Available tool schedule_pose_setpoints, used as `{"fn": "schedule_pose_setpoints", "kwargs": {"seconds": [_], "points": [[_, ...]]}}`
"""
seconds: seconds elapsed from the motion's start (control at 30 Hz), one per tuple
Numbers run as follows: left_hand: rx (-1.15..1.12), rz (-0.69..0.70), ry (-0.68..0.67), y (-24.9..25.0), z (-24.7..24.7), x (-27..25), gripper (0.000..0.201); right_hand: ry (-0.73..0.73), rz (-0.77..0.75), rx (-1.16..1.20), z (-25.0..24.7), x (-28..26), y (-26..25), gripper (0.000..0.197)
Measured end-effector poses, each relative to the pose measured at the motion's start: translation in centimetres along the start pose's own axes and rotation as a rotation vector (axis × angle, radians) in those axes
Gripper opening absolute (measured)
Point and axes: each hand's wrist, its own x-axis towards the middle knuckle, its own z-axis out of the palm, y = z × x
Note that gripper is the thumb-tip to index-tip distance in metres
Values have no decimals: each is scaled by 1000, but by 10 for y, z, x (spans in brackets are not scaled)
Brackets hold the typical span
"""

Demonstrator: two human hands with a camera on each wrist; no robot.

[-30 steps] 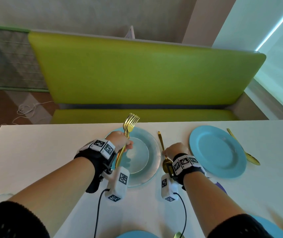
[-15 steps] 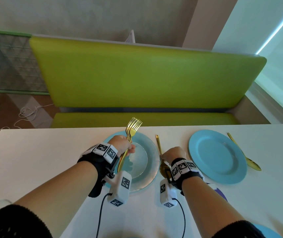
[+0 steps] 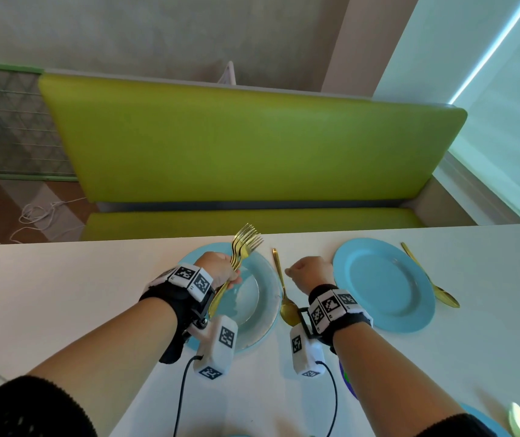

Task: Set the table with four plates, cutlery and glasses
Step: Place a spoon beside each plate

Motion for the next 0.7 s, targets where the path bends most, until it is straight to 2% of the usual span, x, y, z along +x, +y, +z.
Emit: {"fn": "schedule_pose_setpoints", "kwargs": {"seconds": [0.07,0.13,0.3,0.47,0.6,0.7], "points": [[17,0,-25,-1,4,-2,22,37,-112,92,-5,-13,-11,18],[40,8,-48,-2,7,-6,22,43,-247,104,-7,-25,-23,18],[124,57,-106,-4,16,-21,16,-52,-483,-121,-2,-47,-36,23],[195,78,-124,-5,13,-24,14,-158,-530,-266,-7,-57,-34,25],[171,58,-179,-4,18,-24,10,-157,-533,-295,-13,-59,-30,23],[154,50,-166,-1,22,-21,18,-153,-508,-290,-20,-57,-23,22]]}}
